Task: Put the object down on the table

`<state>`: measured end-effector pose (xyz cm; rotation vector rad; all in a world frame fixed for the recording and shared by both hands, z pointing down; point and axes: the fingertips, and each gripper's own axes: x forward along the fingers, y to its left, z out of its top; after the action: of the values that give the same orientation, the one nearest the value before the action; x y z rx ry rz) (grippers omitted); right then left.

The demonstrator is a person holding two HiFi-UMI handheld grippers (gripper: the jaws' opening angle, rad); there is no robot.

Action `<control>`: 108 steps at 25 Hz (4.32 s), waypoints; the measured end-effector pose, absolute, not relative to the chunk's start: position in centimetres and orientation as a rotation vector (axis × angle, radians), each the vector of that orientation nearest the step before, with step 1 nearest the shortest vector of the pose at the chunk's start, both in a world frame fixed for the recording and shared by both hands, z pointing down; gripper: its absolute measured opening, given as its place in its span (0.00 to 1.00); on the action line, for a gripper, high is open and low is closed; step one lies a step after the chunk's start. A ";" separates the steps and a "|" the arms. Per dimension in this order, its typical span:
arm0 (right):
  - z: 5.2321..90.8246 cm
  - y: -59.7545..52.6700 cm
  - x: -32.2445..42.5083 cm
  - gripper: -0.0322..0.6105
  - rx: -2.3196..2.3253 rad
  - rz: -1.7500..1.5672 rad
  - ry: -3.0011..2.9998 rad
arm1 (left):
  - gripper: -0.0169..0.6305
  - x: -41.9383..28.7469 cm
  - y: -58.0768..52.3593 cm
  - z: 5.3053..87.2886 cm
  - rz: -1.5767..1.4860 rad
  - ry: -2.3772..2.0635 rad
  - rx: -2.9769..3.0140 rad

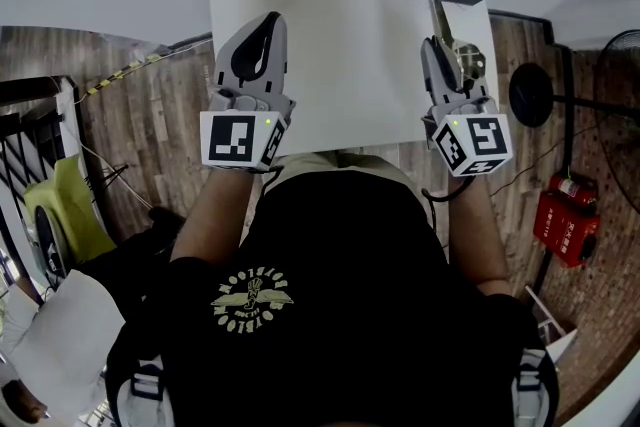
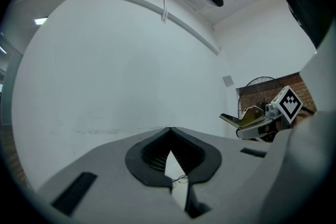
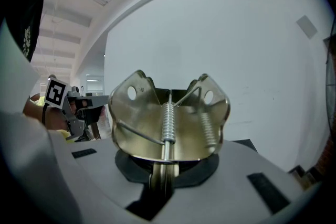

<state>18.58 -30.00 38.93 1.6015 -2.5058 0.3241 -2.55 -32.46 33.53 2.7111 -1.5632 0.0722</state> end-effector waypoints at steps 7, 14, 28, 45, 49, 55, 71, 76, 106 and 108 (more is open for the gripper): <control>41.5 -29.9 18.8 0.12 1.573 0.368 -2.466 | 0.04 -2.3 -32.2 33.2 0.062 -1.566 2.709; 44.5 -29.6 18.4 0.12 1.545 0.453 -2.444 | 0.04 -2.0 -31.9 34.0 0.059 -1.546 2.706; 50.2 -30.1 17.5 0.12 1.471 0.514 -2.367 | 0.04 -0.5 -33.1 37.7 0.134 -1.526 2.694; 58.9 -30.3 19.1 0.12 1.445 0.743 -2.219 | 0.04 0.1 -33.2 40.1 0.175 -1.498 2.656; 60.7 -29.8 19.3 0.12 1.431 0.787 -2.184 | 0.04 -0.1 -32.8 40.6 0.185 -1.497 2.647; 63.3 -29.4 19.7 0.12 1.412 0.827 -2.131 | 0.04 -0.1 -32.4 40.8 0.189 -1.490 2.643; 69.1 -28.8 19.8 0.12 1.327 0.874 -2.014 | 0.04 -0.3 -31.7 41.4 0.217 -1.486 2.633; 70.0 -28.8 19.4 0.12 1.295 0.897 -1.999 | 0.04 -0.5 -31.8 41.4 0.219 -1.494 2.623; 68.5 -28.4 21.4 0.41 1.320 0.946 -2.037 | 0.04 0.6 -31.6 40.5 0.228 -1.474 2.653; 68.5 -28.2 22.0 0.41 1.345 0.969 -2.033 | 0.04 0.7 -31.4 40.6 0.227 -1.470 2.650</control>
<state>22.01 -28.22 68.53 1.3454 -2.0326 0.9691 0.69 -31.38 40.56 2.6500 -1.4696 0.2268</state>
